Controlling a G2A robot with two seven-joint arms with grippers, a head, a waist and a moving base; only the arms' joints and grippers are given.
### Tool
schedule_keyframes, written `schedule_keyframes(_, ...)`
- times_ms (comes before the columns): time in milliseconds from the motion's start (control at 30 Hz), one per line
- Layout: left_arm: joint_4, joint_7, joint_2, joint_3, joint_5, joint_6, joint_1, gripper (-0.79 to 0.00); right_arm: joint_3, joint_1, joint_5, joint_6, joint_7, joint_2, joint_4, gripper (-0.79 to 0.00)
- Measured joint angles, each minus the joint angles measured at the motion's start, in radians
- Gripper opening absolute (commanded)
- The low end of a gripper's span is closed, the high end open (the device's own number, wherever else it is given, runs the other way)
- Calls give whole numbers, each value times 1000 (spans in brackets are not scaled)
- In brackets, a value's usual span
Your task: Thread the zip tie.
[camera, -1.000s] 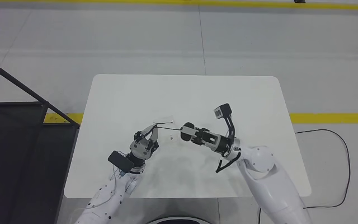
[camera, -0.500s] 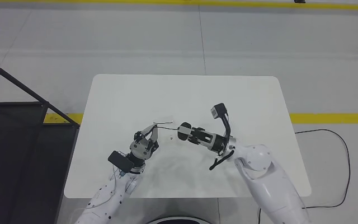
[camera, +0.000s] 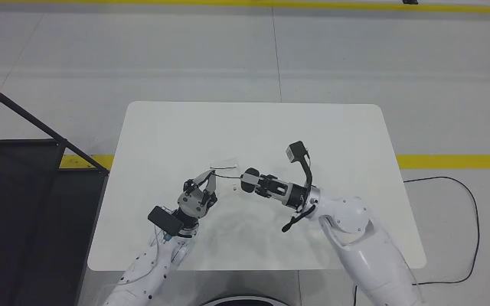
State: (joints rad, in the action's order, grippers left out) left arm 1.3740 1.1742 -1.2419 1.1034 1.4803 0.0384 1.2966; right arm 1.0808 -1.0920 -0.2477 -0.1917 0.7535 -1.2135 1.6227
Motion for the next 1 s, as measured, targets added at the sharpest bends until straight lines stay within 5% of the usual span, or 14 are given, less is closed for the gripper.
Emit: schedule_keyframes(1000, 0, 0, 0, 0, 0, 0, 0, -785, -8, 0, -121, -166, 9, -13, 27, -785)
